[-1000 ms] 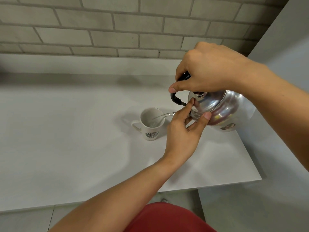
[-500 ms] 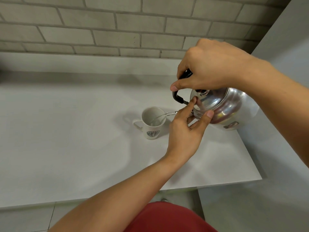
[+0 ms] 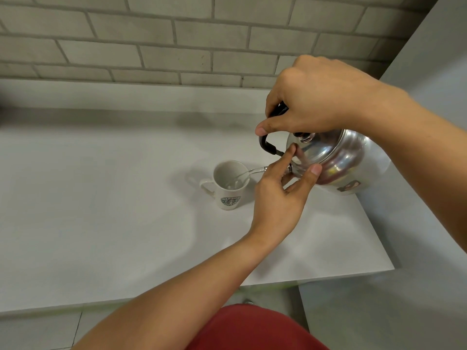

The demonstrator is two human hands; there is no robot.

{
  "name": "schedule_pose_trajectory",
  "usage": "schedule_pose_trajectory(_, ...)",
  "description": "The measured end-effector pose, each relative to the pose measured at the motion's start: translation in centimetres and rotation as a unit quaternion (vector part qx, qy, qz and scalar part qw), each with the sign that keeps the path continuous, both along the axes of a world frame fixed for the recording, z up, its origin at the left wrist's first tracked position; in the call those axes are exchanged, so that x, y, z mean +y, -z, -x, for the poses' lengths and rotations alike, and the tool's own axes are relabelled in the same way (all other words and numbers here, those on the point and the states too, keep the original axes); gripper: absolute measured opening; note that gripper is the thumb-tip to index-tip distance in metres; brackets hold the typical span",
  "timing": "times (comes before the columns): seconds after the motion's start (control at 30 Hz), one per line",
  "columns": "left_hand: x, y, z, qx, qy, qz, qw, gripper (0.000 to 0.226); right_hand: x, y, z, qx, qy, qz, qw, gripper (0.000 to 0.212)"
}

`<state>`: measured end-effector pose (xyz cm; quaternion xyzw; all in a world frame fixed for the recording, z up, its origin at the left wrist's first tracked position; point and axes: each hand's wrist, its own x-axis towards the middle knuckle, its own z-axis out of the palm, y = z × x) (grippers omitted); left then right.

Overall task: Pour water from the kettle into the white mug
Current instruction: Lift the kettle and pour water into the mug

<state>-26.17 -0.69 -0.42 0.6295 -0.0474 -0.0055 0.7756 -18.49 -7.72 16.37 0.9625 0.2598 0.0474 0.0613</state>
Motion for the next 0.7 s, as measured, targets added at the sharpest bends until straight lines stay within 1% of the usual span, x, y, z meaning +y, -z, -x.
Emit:
schedule_pose_trajectory(0.3,0.3,0.8,-0.4,-0.007,-0.004,-0.025,1.0,0.062,0.3,0.5,-0.4,0.014,0.003,-0.014,1.0,0.044)
schedule_pose_trajectory(0.4,0.8,1.3,-0.8,-0.016,0.006,-0.054,0.998,0.062,-0.2,1.1,-0.4,0.016,0.003,-0.033,0.999,0.047)
schedule_pose_trajectory(0.53,1.7,2.2,-1.3,-0.038,0.013,-0.148,0.988,0.063,-2.1,2.6,-0.2,0.01,0.015,-0.099,0.995,0.056)
schedule_pose_trajectory(0.6,2.1,2.7,-1.4,-0.043,0.013,-0.179,0.983,0.062,-3.3,3.8,-0.1,-0.003,0.021,-0.147,0.989,0.057)
schedule_pose_trajectory(0.7,2.7,3.2,-1.8,-0.052,0.042,-0.225,0.972,0.063,-5.2,6.0,0.3,-0.033,0.03,-0.223,0.974,0.054)
